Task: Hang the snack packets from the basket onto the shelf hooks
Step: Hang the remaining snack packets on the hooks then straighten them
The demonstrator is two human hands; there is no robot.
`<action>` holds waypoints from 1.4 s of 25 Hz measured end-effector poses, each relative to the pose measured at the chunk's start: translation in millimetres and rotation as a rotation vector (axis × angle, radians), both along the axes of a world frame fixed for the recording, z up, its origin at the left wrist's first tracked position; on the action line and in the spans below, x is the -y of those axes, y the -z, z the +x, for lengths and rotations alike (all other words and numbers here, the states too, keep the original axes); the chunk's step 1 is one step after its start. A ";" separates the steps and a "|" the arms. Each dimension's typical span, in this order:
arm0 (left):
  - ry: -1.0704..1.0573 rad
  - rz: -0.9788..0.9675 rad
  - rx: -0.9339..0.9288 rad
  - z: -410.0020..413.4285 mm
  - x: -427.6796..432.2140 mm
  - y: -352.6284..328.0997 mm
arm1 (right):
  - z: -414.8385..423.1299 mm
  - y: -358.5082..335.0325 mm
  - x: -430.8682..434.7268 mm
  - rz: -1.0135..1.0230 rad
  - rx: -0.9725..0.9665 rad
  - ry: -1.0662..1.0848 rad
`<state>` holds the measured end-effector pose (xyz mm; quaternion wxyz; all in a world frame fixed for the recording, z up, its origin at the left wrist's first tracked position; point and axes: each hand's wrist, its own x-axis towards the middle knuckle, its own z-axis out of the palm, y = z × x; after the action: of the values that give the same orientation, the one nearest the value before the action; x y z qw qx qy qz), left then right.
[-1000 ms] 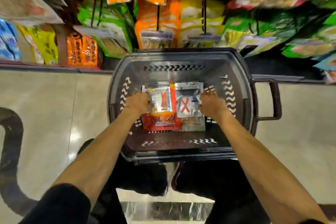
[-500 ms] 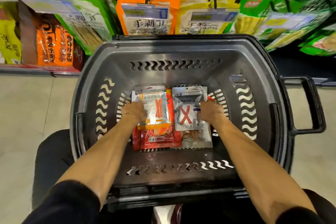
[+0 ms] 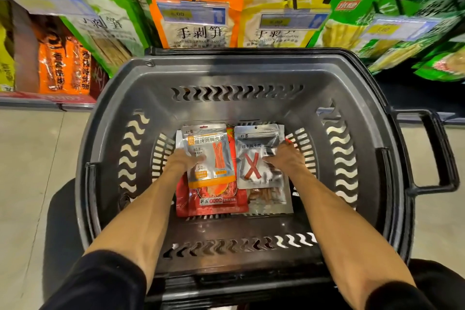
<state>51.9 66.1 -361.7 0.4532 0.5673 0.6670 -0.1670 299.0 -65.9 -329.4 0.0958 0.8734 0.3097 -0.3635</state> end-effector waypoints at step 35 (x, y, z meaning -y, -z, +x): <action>-0.380 0.352 0.746 -42.8 38.9 -528.7 | -32.4 -507.3 18.9 0.496 -0.503 0.489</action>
<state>9.1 27.2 167.0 0.5819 0.5246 0.5685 0.2509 266.6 -84.9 177.8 -0.2844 0.8018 0.1854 -0.4917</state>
